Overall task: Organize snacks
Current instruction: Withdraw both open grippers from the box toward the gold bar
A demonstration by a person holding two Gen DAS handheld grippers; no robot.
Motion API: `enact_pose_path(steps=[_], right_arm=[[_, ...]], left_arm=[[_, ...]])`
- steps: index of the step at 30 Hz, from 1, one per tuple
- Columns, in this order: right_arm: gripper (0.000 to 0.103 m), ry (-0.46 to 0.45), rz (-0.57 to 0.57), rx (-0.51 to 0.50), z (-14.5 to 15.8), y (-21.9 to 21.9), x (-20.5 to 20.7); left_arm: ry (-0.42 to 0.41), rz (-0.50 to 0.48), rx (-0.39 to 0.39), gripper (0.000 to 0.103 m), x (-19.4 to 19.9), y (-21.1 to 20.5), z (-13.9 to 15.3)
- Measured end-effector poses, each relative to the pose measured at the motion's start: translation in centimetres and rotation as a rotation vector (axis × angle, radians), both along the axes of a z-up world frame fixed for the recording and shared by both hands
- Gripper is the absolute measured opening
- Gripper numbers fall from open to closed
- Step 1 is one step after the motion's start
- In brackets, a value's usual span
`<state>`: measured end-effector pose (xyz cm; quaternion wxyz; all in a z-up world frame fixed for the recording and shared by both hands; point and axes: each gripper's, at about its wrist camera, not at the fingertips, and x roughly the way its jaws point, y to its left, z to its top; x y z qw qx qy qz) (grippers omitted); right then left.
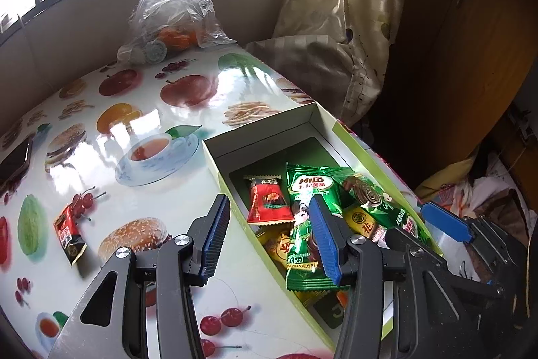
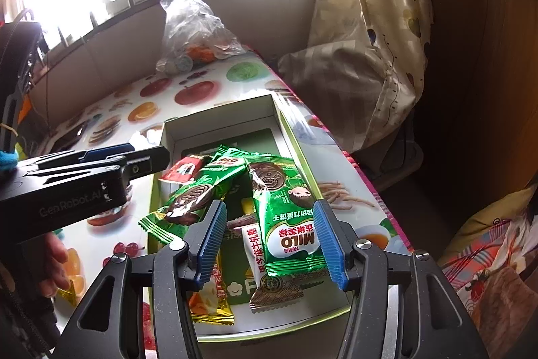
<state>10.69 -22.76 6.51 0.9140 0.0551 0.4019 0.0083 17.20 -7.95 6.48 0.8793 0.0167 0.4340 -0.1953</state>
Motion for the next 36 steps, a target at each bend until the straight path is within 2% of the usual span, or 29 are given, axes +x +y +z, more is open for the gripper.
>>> enact_pose_path(steps=[16, 36], right_arm=[[0.054, -0.043, 0.062, 0.004, 1.6, 2.4, -1.8], [0.054, -0.042, 0.22, 0.002, 2.2, 8.7, -3.4]], left_arm=[[-0.055, 0.082, 0.01, 0.05, -3.6, 4.0, 1.9], [-0.07, 0.222, 0.015, 0.05, -7.3, 11.1, 2.0]])
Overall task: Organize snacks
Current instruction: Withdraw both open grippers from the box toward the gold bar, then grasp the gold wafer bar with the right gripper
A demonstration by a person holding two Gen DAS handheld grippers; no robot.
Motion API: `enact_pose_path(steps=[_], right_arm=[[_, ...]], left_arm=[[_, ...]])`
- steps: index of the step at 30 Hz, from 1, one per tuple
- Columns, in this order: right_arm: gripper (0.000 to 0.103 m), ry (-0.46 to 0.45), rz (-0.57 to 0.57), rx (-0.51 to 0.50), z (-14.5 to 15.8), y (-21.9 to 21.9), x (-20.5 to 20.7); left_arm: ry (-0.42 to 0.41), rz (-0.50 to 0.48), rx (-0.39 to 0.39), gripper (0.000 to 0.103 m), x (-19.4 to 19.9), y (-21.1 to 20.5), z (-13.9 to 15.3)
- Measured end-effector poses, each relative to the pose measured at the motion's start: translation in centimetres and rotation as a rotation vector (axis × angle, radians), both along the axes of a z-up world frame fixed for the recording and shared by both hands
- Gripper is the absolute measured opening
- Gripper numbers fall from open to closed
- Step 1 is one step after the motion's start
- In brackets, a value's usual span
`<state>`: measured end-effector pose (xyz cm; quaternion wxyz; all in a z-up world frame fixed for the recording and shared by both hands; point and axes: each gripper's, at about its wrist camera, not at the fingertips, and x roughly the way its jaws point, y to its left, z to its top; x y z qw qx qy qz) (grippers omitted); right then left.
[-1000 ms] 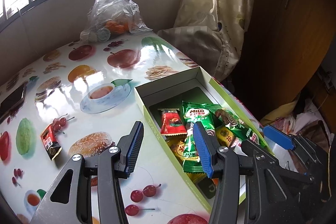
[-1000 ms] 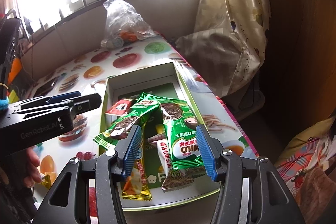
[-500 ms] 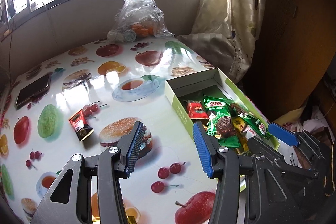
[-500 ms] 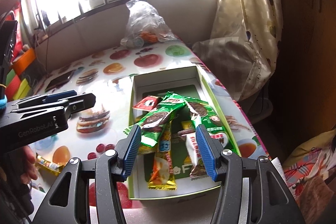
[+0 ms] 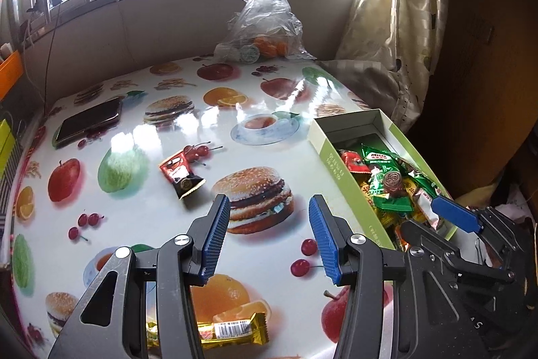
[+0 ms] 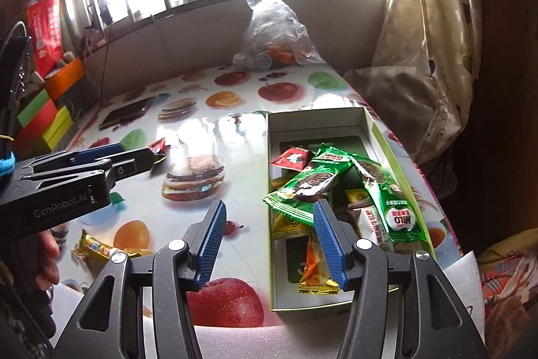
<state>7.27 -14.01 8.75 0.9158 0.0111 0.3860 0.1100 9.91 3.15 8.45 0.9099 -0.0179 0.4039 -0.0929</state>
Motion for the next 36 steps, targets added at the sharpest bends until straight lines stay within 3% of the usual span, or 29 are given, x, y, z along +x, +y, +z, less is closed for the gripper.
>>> enact_pose_path(steps=[13, 22, 28, 36], right_arm=[[0.054, 0.073, 0.233, 0.039, -1.7, 6.1, -0.5], [0.054, 0.102, 0.481, 0.024, -3.1, 12.1, -1.8], [0.054, 0.113, 0.608, 0.008, -4.2, 15.3, -1.9], [0.056, 0.149, 0.68, -0.045, -6.1, 18.1, -1.5]], left_arm=[[-0.008, 0.153, -0.01, 0.05, -2.8, 6.8, -0.5], [0.002, 0.262, -0.023, 0.05, -4.3, 11.4, -1.2], [0.01, 0.28, -0.026, 0.05, -4.8, 12.8, -1.7], [0.023, 0.305, -0.04, 0.05, -5.1, 14.3, -2.3]])
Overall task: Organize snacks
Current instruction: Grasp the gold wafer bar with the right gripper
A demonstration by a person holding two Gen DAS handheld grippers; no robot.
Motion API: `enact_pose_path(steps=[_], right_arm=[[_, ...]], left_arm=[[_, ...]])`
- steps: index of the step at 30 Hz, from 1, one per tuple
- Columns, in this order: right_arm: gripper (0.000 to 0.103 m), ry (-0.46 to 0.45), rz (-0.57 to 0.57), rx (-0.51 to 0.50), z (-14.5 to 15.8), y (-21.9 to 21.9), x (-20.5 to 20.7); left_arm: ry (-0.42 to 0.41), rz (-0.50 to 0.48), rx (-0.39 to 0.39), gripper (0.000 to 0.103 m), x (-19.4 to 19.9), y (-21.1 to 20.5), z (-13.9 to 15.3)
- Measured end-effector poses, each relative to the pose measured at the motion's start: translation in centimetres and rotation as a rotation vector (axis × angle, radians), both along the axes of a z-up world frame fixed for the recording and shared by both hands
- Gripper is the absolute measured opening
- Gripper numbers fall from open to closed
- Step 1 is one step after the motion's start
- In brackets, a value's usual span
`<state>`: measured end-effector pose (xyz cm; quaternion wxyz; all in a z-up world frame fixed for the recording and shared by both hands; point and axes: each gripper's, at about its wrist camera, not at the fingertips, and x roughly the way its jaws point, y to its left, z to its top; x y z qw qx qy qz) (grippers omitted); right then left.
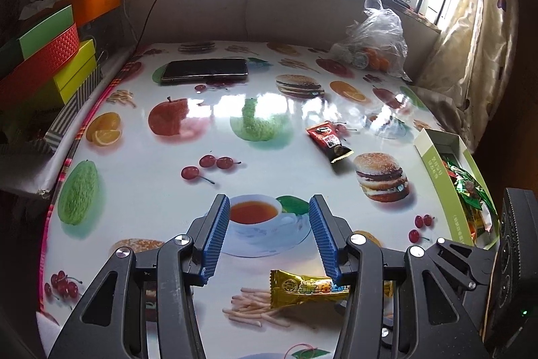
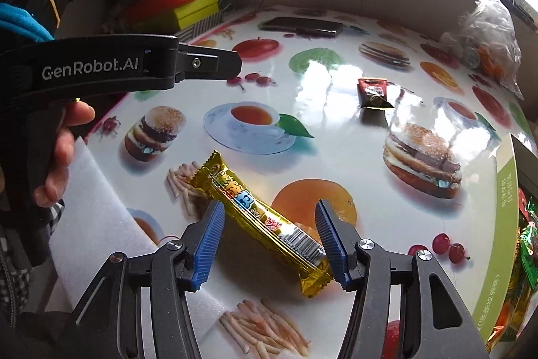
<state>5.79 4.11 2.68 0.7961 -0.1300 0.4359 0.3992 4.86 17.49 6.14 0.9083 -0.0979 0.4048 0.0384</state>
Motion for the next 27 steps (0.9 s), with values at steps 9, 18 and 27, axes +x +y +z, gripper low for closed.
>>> enact_pose_path(steps=[9, 18, 27], right_arm=[[0.056, 0.004, 0.027, -0.073, -1.5, 1.4, 0.3], [0.035, -0.022, -0.049, -0.114, -1.7, 0.7, 0.9], [0.021, -0.007, -0.145, -0.075, -1.6, -1.5, 2.2]], left_arm=[[0.011, 0.008, -0.013, 0.05, 0.3, 0.8, -0.6], [0.028, 0.0, -0.018, 0.05, 1.1, 0.9, -1.2], [0.042, -0.019, -0.018, 0.05, 2.3, 0.1, -1.6]])
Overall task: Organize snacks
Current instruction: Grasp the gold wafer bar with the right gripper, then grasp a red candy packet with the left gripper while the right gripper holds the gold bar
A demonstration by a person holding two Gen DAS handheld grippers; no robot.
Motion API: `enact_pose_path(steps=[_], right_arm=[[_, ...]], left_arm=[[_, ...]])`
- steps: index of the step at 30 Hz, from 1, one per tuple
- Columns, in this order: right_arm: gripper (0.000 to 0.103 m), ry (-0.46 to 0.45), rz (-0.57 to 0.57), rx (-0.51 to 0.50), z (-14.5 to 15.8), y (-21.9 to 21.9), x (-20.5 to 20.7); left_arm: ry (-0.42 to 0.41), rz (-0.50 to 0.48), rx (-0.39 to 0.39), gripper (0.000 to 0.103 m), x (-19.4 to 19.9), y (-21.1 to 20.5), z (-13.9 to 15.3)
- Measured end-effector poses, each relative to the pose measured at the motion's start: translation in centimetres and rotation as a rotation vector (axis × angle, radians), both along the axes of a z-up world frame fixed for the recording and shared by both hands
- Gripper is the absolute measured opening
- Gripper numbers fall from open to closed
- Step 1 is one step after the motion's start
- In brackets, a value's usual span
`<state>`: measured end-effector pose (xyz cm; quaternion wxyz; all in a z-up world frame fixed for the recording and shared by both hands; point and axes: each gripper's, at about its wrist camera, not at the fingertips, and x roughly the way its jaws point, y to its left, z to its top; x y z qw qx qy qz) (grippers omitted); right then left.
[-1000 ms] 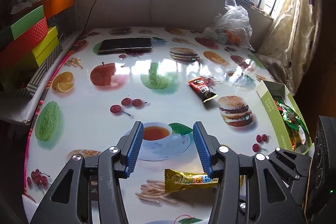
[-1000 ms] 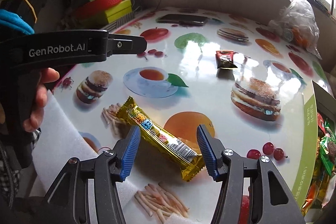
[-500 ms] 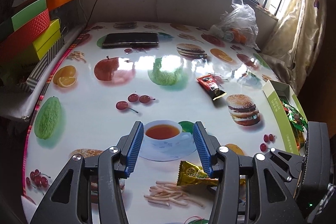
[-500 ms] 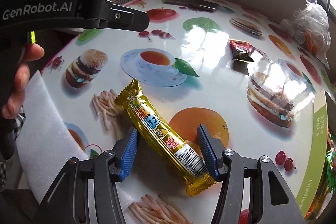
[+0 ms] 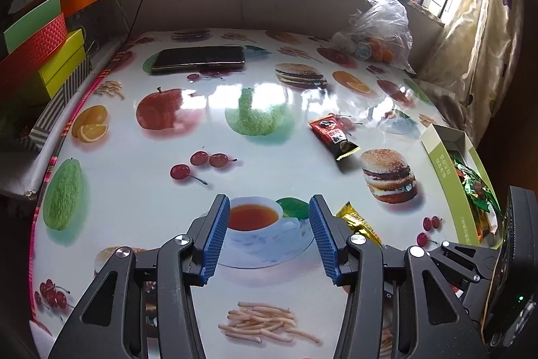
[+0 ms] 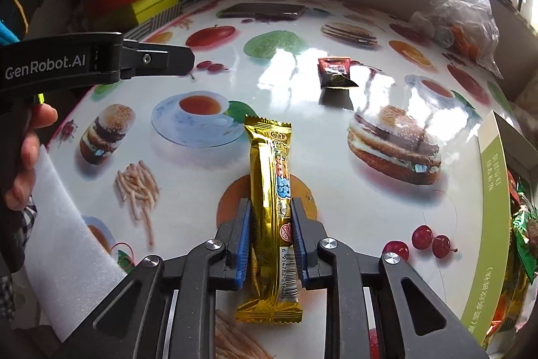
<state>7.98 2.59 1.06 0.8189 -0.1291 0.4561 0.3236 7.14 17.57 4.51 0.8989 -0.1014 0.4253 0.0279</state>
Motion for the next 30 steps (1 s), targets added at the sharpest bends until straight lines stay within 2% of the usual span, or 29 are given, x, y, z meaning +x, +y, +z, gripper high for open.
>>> enact_pose_path(steps=[12, 19, 22, 30], right_arm=[[0.021, -0.024, -0.247, -0.031, 0.0, -4.9, 2.8], [0.021, -0.039, -0.283, -0.038, 0.1, -5.7, 3.3], [0.022, -0.036, -0.291, -0.024, 0.0, -5.7, 3.4], [0.022, -0.023, -0.302, -0.004, 0.1, -6.2, 3.6]], left_arm=[[0.024, -0.044, -0.03, 0.05, 3.8, -1.9, -1.0], [0.045, -0.052, -0.059, 0.05, 7.2, -3.0, -1.6], [0.045, -0.059, -0.018, 0.05, 8.6, -4.0, -1.7], [0.084, -0.069, -0.046, 0.05, 12.1, -5.0, -3.1]])
